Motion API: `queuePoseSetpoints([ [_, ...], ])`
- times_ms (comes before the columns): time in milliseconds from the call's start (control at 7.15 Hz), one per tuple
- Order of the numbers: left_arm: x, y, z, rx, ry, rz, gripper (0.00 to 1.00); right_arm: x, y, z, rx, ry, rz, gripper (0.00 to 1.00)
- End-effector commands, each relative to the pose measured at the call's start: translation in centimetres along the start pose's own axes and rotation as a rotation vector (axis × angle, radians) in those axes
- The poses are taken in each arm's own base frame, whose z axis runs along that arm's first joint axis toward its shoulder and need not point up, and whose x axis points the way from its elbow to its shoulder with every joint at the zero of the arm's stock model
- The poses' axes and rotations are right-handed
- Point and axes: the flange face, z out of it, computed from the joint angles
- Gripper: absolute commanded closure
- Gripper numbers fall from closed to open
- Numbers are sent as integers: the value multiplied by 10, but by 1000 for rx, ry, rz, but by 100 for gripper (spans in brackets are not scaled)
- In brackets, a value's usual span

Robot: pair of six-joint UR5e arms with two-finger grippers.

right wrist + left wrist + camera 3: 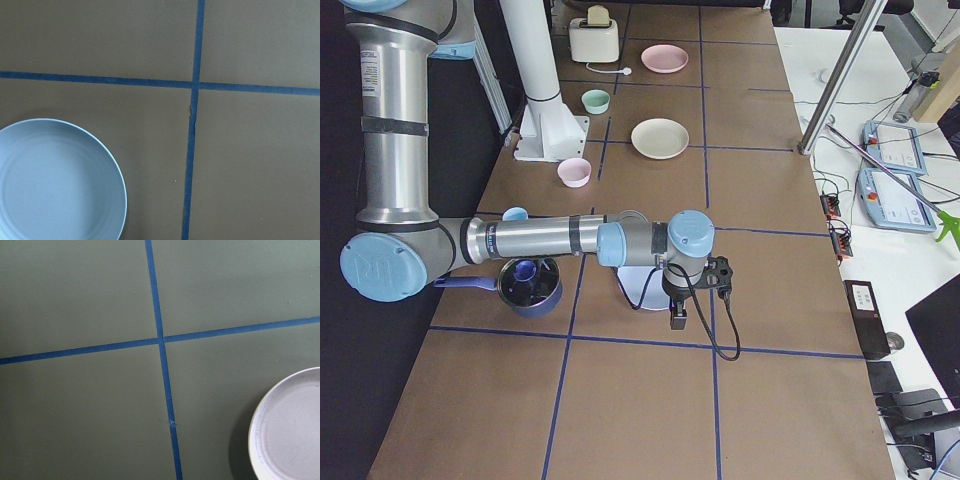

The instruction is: Stack three plates with pink and blue

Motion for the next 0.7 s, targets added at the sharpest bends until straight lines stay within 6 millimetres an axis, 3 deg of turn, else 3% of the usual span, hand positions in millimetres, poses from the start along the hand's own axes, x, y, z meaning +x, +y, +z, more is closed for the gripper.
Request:
queuePoseSetpoints([
  [0, 5, -2, -5, 10, -52, 26, 0, 1, -2, 2, -2, -4, 1, 0],
  [280, 1, 4, 6, 5, -47, 39, 0, -1, -5, 0, 2, -5, -2, 0],
  [419, -8, 26, 27, 7, 36, 30, 0, -1, -5, 0, 2, -4, -2, 0],
  [559, -15, 27, 50, 37, 48, 63, 0, -1, -5, 1, -1, -5, -1, 0],
])
